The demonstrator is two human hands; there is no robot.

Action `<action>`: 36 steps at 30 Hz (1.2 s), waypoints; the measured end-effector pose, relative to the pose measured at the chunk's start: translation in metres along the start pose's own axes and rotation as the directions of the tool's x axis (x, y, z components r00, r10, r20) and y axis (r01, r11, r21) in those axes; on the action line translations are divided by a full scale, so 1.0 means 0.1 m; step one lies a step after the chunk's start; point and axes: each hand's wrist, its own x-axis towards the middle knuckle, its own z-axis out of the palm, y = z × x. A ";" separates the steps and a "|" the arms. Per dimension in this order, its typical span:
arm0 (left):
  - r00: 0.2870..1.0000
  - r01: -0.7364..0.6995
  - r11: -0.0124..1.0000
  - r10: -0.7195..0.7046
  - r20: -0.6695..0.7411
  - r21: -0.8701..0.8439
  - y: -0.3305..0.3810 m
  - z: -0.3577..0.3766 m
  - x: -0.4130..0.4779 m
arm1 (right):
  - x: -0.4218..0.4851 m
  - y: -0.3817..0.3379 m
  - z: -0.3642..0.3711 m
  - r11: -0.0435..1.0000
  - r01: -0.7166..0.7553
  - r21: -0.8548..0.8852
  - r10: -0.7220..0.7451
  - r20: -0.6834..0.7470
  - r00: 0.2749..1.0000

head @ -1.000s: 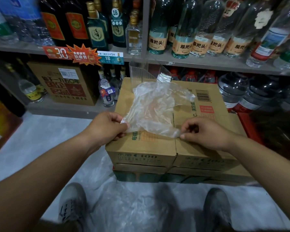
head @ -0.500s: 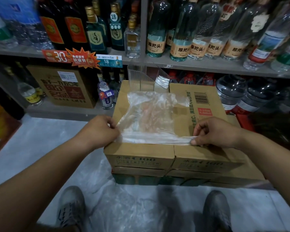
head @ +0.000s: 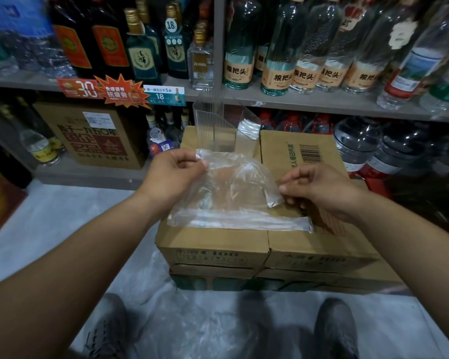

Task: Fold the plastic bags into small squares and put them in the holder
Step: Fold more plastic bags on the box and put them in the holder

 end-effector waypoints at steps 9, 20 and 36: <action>0.999 -0.003 0.999 0.002 -0.041 -0.034 -0.06 0.02 0.06 | 0.00 0.05 -0.02 0.997 0.071 0.029 -0.074 0.140 0.987; 0.999 0.002 0.999 -0.004 -0.042 -0.041 -0.10 -0.03 0.04 | 0.00 0.09 0.00 0.998 0.049 0.026 -0.050 0.052 0.997; 0.965 0.253 0.935 -0.260 0.002 -0.250 -0.20 -0.12 0.14 | 0.20 0.27 -0.31 0.993 -0.063 -0.103 0.042 -0.196 0.980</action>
